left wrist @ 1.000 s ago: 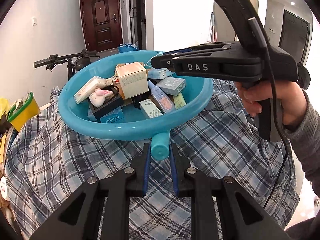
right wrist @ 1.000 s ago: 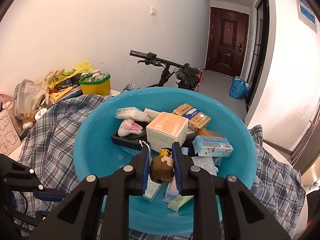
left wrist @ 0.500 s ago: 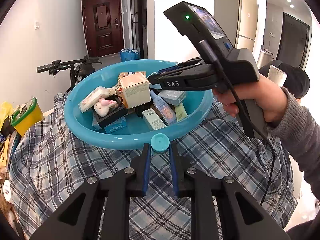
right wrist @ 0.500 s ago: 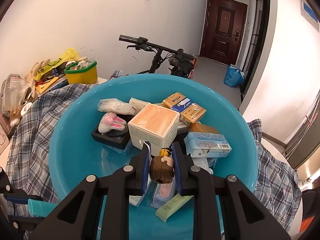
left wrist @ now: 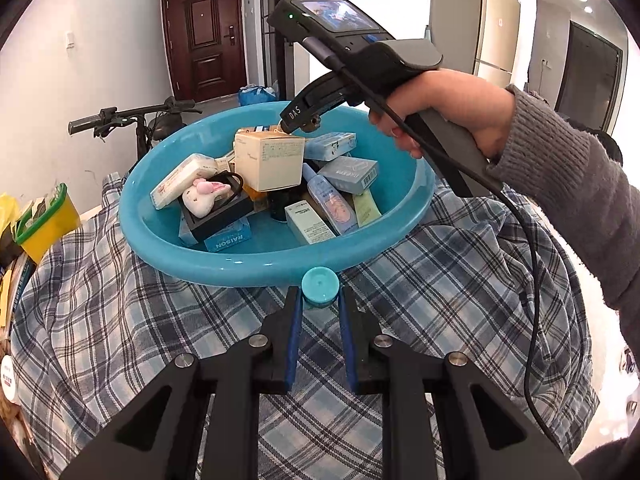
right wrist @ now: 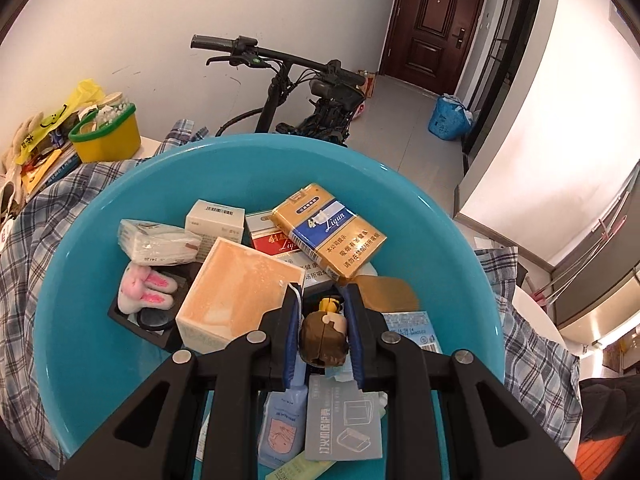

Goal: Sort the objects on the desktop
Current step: 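Lower the figurine into the basin and open the right tool, then carry the teal tube over the basin with the left tool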

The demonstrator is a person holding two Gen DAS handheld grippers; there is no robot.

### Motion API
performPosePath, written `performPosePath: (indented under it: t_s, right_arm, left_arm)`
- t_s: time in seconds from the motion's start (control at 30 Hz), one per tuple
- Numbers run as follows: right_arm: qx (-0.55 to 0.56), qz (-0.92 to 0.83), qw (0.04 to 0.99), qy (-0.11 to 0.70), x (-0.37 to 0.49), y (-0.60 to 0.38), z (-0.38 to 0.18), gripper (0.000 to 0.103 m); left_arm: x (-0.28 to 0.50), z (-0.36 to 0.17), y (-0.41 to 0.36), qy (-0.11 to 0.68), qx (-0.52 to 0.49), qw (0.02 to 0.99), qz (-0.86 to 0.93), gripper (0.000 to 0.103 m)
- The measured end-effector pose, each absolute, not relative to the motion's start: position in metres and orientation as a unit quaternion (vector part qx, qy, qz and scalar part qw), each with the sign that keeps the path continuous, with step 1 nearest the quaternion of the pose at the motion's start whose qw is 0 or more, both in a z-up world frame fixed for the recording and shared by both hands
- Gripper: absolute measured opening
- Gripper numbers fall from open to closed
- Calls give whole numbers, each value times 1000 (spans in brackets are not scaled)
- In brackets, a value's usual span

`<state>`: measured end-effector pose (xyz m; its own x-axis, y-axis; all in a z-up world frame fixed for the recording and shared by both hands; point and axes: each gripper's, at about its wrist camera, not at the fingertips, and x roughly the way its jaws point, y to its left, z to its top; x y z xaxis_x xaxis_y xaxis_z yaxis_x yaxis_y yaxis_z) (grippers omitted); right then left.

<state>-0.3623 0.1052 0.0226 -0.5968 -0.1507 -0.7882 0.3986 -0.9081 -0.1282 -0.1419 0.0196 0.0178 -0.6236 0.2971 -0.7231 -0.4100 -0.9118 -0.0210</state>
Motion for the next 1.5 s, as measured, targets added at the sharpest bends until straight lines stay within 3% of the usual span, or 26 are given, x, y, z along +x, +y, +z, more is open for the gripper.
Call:
performPosePath:
  t_s: [0.33,0.4,0.47,0.93,1.07,1.5]
  right_arm:
    - [408,-888,152,150,-356,110,30,23]
    - [395,-894,152,146,-349,113,37,43]
    - [378,-902,152,139,-339,118,45,54]
    - [293,-932,185,108,-244,151,82,54]
    - [270,-939,187,103,-212,163,82,61]
    - [268,-935,206,104,-157,171,55,70]
  left_arm:
    - [-142,16,16,71,-388,195,898,20]
    - [-143,15,15,71,-388,196,898,20]
    - [-143,15,16,71,-388,196,898,20]
    - [-138,15,18,72,-389,196,897,20]
    - [-136,17,19,75,-388,195,897,20]
    - [-116,20,27,80,-391,203,894,20]
